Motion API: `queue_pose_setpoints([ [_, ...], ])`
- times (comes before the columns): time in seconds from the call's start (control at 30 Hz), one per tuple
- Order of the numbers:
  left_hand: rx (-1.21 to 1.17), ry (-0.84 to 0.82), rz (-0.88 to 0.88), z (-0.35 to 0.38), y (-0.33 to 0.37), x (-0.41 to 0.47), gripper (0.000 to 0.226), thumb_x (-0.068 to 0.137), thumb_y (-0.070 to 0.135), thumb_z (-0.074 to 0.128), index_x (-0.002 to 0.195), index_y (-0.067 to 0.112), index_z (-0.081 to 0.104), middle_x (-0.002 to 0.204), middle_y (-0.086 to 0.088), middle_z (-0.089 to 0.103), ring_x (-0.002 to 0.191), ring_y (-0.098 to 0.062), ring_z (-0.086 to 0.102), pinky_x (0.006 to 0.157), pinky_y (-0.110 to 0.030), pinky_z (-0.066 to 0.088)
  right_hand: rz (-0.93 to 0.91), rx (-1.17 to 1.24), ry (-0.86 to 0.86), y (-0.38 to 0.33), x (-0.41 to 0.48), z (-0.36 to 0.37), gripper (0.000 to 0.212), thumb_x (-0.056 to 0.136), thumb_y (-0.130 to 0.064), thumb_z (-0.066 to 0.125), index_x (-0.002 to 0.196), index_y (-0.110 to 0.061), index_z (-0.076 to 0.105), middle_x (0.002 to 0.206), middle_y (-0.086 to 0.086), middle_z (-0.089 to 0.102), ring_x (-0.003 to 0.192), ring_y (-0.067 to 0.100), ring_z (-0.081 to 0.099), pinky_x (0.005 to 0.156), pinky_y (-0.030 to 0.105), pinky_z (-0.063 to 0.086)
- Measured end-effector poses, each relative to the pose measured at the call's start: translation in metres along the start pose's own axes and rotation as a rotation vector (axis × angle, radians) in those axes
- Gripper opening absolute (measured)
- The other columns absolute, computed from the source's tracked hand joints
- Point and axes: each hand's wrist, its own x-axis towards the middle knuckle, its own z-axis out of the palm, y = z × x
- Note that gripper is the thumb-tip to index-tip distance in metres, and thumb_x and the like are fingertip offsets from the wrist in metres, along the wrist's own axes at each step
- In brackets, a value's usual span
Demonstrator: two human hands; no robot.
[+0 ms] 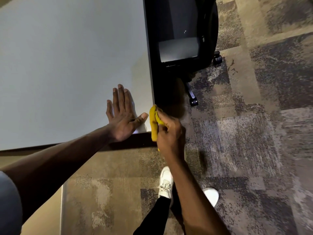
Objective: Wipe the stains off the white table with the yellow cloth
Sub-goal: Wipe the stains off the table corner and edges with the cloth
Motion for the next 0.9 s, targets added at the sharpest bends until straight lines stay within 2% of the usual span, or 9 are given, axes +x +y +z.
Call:
queue_pose_setpoints([
  [0.07, -0.002, -0.006, -0.002, -0.001, 0.000, -0.002, 0.118, 0.087, 0.088, 0.012, 0.159, 0.010, -0.040, 0.164, -0.005, -0.055, 0.151, -0.024, -0.052, 0.127, -0.056, -0.026, -0.066, -0.026, -0.004, -0.010, 0.029, 0.006, 0.041, 0.097, 0.003, 0.062, 0.133, -0.015, 0.072, 0.132, 0.009, 0.074, 0.118, 0.018, 0.069, 0.090, -0.003, 0.045],
  [0.17, 0.007, -0.002, -0.008, 0.000, 0.002, -0.002, 0.115, 0.092, 0.083, 0.018, 0.160, 0.010, -0.039, 0.165, -0.006, -0.053, 0.153, -0.025, -0.051, 0.128, -0.056, -0.026, -0.070, -0.022, -0.076, -0.020, 0.068, 0.015, 0.045, 0.101, 0.002, 0.056, 0.140, -0.017, 0.066, 0.141, 0.009, 0.070, 0.128, 0.027, 0.066, 0.109, 0.033, 0.055],
  [0.2, 0.010, -0.002, -0.015, 0.000, 0.002, -0.002, 0.114, 0.093, 0.082, 0.018, 0.160, 0.009, -0.039, 0.165, -0.006, -0.053, 0.153, -0.025, -0.050, 0.128, -0.056, -0.026, -0.074, -0.047, -0.079, -0.022, 0.073, 0.017, 0.046, 0.102, 0.000, 0.055, 0.142, -0.019, 0.065, 0.142, 0.008, 0.069, 0.130, 0.029, 0.065, 0.111, 0.037, 0.055],
  [0.33, 0.022, 0.003, -0.017, -0.001, 0.000, -0.001, 0.114, 0.092, 0.083, 0.016, 0.160, 0.010, -0.039, 0.165, -0.006, -0.053, 0.153, -0.026, -0.050, 0.128, -0.057, -0.025, -0.080, -0.105, -0.028, -0.015, 0.052, 0.015, 0.051, 0.100, -0.002, 0.058, 0.143, -0.028, 0.064, 0.141, 0.006, 0.070, 0.127, 0.028, 0.065, 0.100, 0.018, 0.044],
  [0.57, 0.017, -0.001, -0.015, 0.000, 0.003, -0.001, 0.119, 0.083, 0.089, 0.008, 0.160, 0.010, -0.038, 0.166, -0.007, -0.051, 0.155, -0.027, -0.048, 0.127, -0.056, -0.027, 0.087, 0.010, -0.029, 0.012, -0.024, -0.005, 0.047, 0.098, 0.002, 0.062, 0.136, -0.023, 0.070, 0.139, 0.000, 0.071, 0.132, 0.018, 0.064, 0.110, 0.034, 0.055],
  [0.7, 0.021, 0.003, -0.012, 0.000, 0.002, -0.002, 0.120, 0.082, 0.090, 0.006, 0.159, 0.010, -0.039, 0.165, -0.007, -0.053, 0.153, -0.026, -0.050, 0.127, -0.055, -0.027, 0.025, -0.118, -0.055, -0.007, 0.016, 0.001, 0.047, 0.099, -0.001, 0.060, 0.138, -0.026, 0.067, 0.137, 0.003, 0.072, 0.123, 0.023, 0.066, 0.086, 0.017, 0.047],
  [0.8, 0.006, 0.003, -0.010, 0.000, 0.003, -0.002, 0.119, 0.084, 0.088, 0.010, 0.159, 0.010, -0.038, 0.166, -0.007, -0.052, 0.153, -0.026, -0.050, 0.126, -0.054, -0.028, -0.023, -0.161, -0.061, -0.021, 0.047, 0.004, 0.043, 0.099, 0.002, 0.058, 0.135, -0.018, 0.070, 0.132, 0.008, 0.074, 0.115, 0.028, 0.069, 0.063, -0.006, 0.035],
  [0.87, 0.006, 0.007, -0.009, 0.000, 0.003, -0.003, 0.115, 0.090, 0.084, 0.016, 0.159, 0.010, -0.038, 0.166, -0.008, -0.051, 0.153, -0.027, -0.049, 0.127, -0.055, -0.027, -0.041, -0.202, -0.059, -0.022, 0.051, 0.006, 0.045, 0.100, 0.000, 0.057, 0.138, -0.020, 0.068, 0.135, 0.006, 0.073, 0.115, 0.026, 0.070, 0.065, -0.004, 0.035],
  [0.9, 0.001, 0.007, -0.006, 0.000, 0.003, -0.003, 0.114, 0.092, 0.082, 0.018, 0.160, 0.009, -0.038, 0.166, -0.009, -0.051, 0.153, -0.028, -0.049, 0.127, -0.056, -0.027, -0.043, -0.211, -0.052, -0.021, 0.046, 0.006, 0.047, 0.100, 0.000, 0.056, 0.140, -0.023, 0.066, 0.136, 0.006, 0.073, 0.116, 0.026, 0.070, 0.073, 0.005, 0.043],
])
